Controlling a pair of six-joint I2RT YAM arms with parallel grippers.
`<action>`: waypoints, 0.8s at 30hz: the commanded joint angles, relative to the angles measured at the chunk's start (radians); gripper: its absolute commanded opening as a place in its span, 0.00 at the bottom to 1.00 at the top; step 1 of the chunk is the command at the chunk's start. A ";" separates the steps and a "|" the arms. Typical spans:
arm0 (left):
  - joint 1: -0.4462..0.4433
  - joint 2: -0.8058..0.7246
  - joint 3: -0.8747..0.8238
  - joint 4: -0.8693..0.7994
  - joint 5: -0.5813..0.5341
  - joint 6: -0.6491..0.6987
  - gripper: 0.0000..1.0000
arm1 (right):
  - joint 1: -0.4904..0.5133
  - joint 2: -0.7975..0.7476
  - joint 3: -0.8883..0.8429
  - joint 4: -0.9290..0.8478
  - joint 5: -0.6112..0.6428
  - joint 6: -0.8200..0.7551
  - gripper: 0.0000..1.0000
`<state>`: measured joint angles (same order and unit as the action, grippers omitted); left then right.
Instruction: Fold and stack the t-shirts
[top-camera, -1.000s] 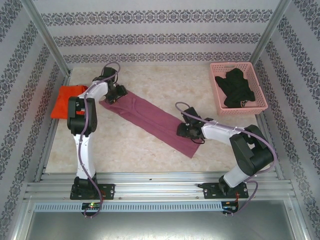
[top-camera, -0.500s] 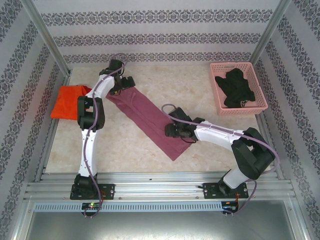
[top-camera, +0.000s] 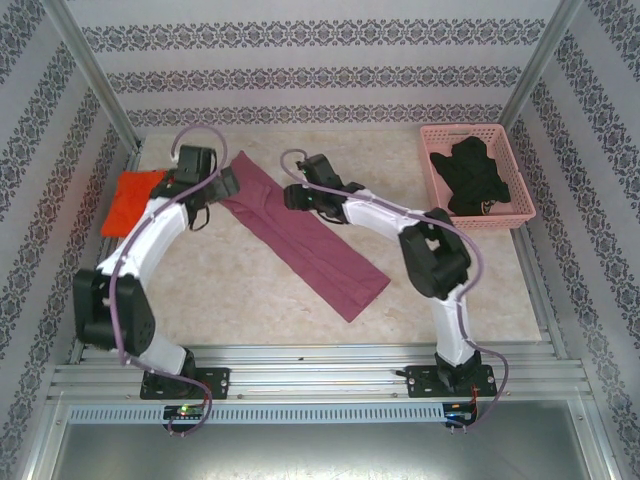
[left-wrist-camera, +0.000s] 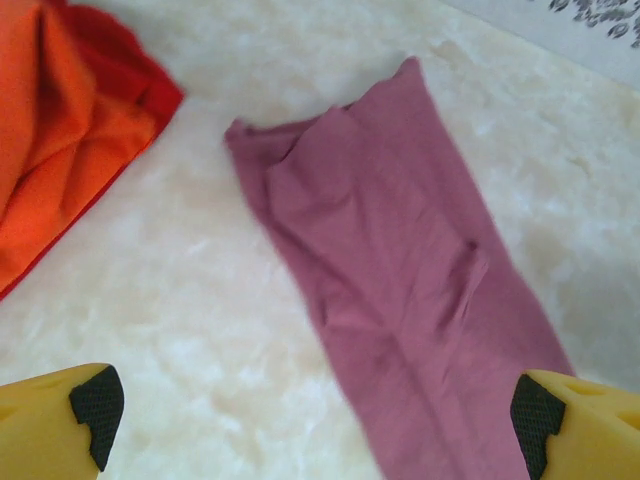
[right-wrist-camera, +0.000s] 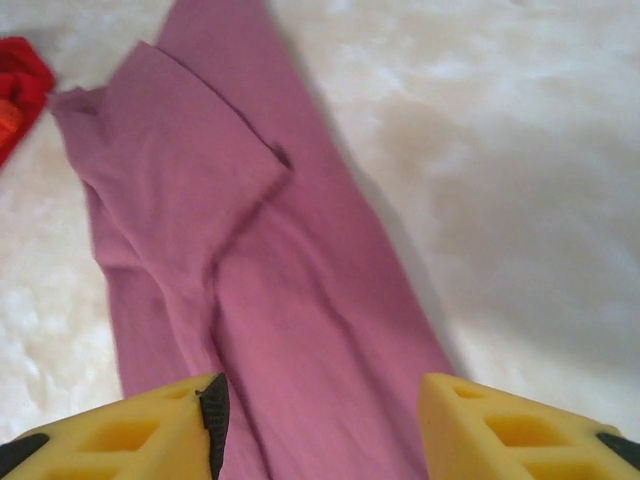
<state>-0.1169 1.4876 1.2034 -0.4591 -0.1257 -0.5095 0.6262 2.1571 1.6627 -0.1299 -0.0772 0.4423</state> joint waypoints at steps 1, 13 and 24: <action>-0.015 -0.100 -0.144 0.019 -0.050 -0.051 1.00 | 0.013 0.128 0.171 -0.020 -0.137 0.046 0.52; -0.032 -0.287 -0.314 0.044 -0.017 -0.015 1.00 | 0.000 0.586 0.759 -0.154 -0.289 0.263 0.49; -0.121 -0.126 -0.228 0.127 0.078 0.021 1.00 | -0.197 0.525 0.691 -0.302 -0.131 0.330 0.50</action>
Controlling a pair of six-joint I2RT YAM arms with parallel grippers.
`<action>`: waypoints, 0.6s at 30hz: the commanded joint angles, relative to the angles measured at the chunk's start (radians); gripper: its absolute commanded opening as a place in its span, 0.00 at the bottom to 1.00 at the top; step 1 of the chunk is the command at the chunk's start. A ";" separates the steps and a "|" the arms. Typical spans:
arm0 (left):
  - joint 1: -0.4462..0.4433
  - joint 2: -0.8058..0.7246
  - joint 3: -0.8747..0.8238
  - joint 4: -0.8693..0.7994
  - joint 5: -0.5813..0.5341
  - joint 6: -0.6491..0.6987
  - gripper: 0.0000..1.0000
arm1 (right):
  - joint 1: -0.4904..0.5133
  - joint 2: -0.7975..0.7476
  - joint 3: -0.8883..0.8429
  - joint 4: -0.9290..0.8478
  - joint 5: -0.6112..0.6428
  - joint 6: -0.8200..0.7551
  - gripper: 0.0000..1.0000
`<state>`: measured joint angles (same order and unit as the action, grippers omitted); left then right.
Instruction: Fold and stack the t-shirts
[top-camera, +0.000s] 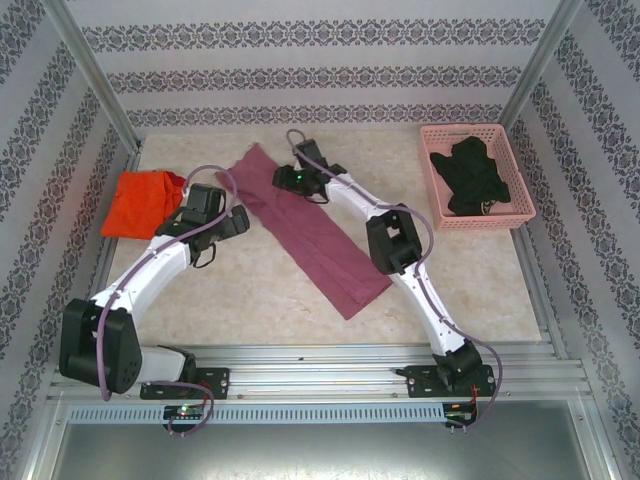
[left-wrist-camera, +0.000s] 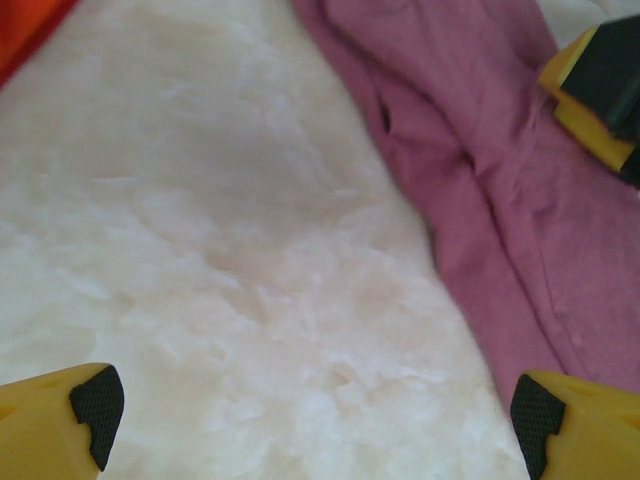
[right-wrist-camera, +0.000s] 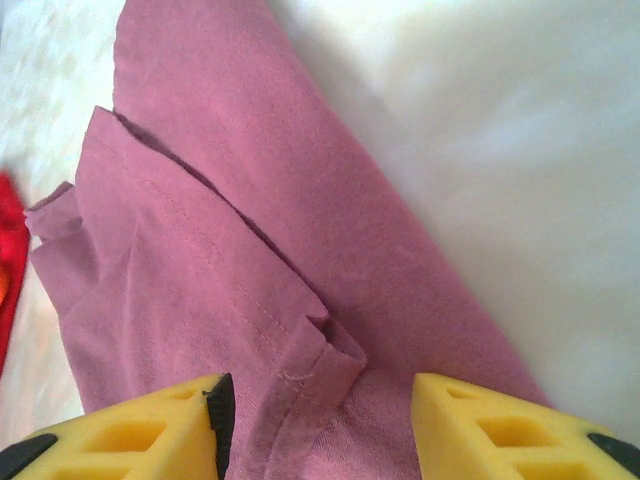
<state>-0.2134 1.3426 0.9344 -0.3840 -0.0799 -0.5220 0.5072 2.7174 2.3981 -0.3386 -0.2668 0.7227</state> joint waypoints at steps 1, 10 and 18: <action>-0.030 0.030 0.043 0.055 0.044 0.036 1.00 | -0.095 -0.049 -0.068 -0.077 0.050 0.057 0.50; -0.047 0.110 0.037 0.140 0.196 0.006 1.00 | -0.245 -0.273 -0.430 -0.007 0.204 0.064 0.48; -0.048 0.169 0.035 0.215 0.293 -0.014 1.00 | -0.321 -0.482 -0.706 0.215 0.072 -0.086 0.54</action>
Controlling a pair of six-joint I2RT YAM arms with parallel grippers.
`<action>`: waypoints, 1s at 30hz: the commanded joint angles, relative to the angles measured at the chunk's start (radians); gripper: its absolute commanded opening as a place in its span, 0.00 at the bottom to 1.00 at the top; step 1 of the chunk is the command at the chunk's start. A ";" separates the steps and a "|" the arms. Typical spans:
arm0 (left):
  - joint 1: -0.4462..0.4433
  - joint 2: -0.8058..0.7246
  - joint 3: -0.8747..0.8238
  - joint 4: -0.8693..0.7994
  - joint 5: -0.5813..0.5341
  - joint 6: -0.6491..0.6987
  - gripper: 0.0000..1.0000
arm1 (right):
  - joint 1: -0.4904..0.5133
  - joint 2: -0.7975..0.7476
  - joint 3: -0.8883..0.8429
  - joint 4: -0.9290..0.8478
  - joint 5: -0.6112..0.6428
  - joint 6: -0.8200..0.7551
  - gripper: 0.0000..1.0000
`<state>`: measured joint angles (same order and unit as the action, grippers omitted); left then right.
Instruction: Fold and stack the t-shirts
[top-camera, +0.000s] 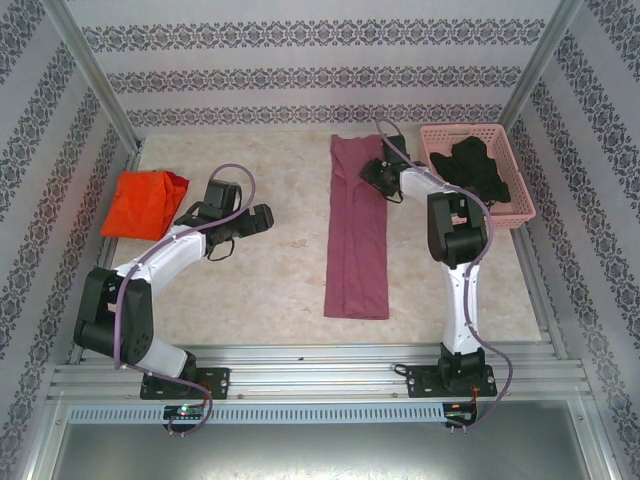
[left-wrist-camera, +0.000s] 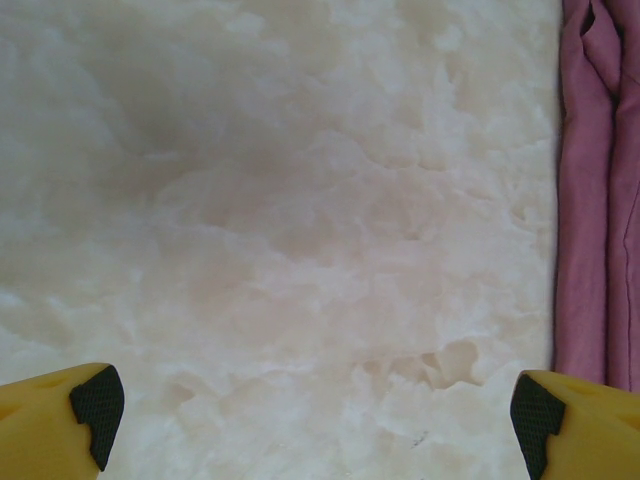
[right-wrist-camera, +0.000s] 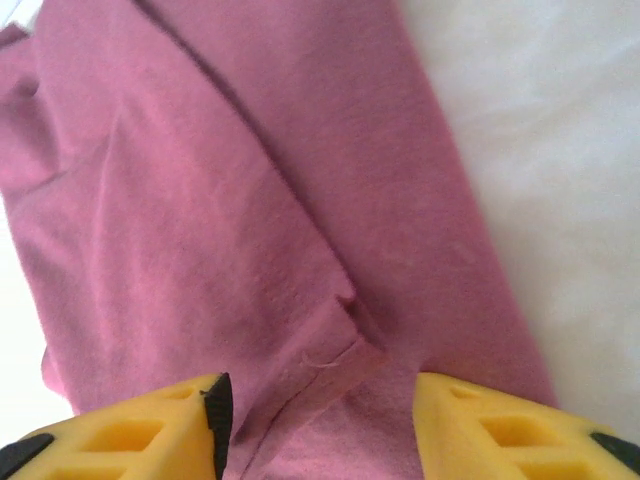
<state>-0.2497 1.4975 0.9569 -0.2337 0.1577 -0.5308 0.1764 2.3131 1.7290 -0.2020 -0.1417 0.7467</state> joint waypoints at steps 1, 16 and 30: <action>-0.014 0.018 0.016 0.074 0.062 0.010 1.00 | 0.012 -0.105 -0.051 0.082 -0.062 -0.151 0.57; 0.067 -0.008 -0.026 0.266 0.399 0.267 1.00 | 0.154 -0.845 -0.803 0.155 -0.123 -0.903 0.73; 0.067 -0.339 -0.226 0.316 0.653 0.769 1.00 | 0.592 -0.992 -0.926 -0.394 -0.032 -1.275 0.69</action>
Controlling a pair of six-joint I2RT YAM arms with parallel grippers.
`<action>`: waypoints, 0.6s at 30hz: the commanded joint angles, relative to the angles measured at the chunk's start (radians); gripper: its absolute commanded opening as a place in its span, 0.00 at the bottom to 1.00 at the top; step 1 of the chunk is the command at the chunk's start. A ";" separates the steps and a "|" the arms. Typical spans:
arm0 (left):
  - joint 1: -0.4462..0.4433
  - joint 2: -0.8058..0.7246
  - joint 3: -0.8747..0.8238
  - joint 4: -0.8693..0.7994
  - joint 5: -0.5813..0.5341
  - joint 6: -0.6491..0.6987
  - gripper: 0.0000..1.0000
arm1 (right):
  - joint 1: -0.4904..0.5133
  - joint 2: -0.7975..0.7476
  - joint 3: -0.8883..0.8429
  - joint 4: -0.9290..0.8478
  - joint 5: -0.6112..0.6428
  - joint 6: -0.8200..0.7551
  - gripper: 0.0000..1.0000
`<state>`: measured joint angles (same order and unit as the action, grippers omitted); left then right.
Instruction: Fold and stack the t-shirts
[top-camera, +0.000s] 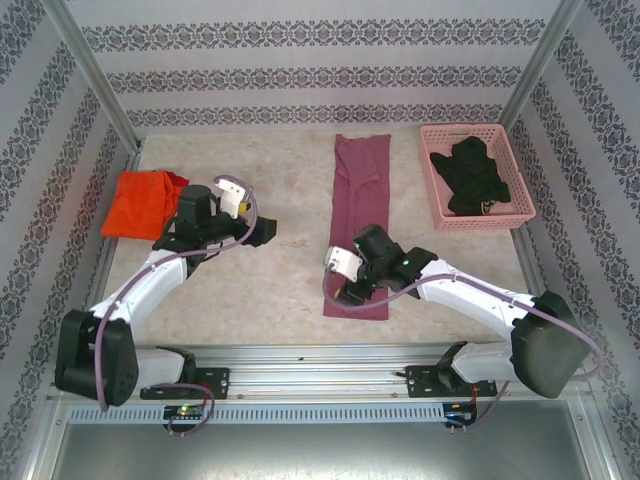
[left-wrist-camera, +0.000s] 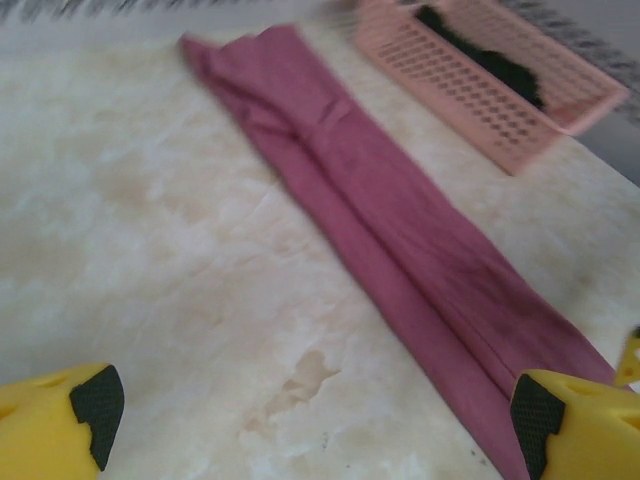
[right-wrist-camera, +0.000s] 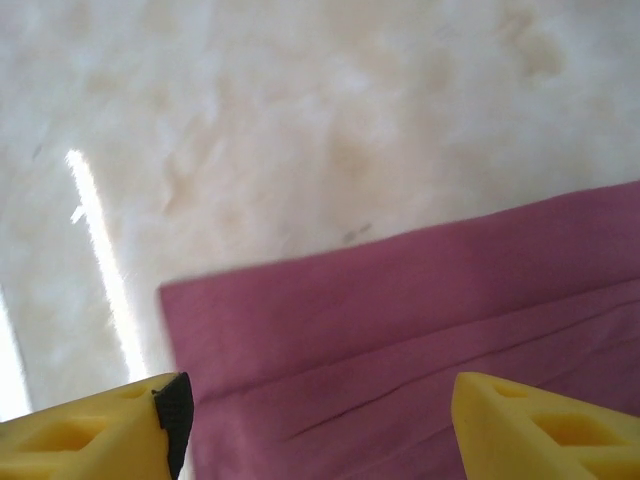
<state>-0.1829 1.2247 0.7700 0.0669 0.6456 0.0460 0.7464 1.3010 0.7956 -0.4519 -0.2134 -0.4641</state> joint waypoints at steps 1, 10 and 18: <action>0.000 -0.092 -0.041 -0.012 0.182 0.206 1.00 | 0.031 0.029 0.007 -0.149 0.040 -0.061 0.68; 0.000 -0.182 -0.021 -0.351 0.136 0.433 1.00 | 0.103 0.203 0.044 -0.221 0.089 -0.070 0.59; 0.001 -0.183 -0.039 -0.362 0.173 0.472 1.00 | 0.106 0.327 0.070 -0.200 0.181 -0.084 0.46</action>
<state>-0.1829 1.0561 0.7345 -0.2466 0.7826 0.4526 0.8471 1.5917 0.8547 -0.6323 -0.0910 -0.5316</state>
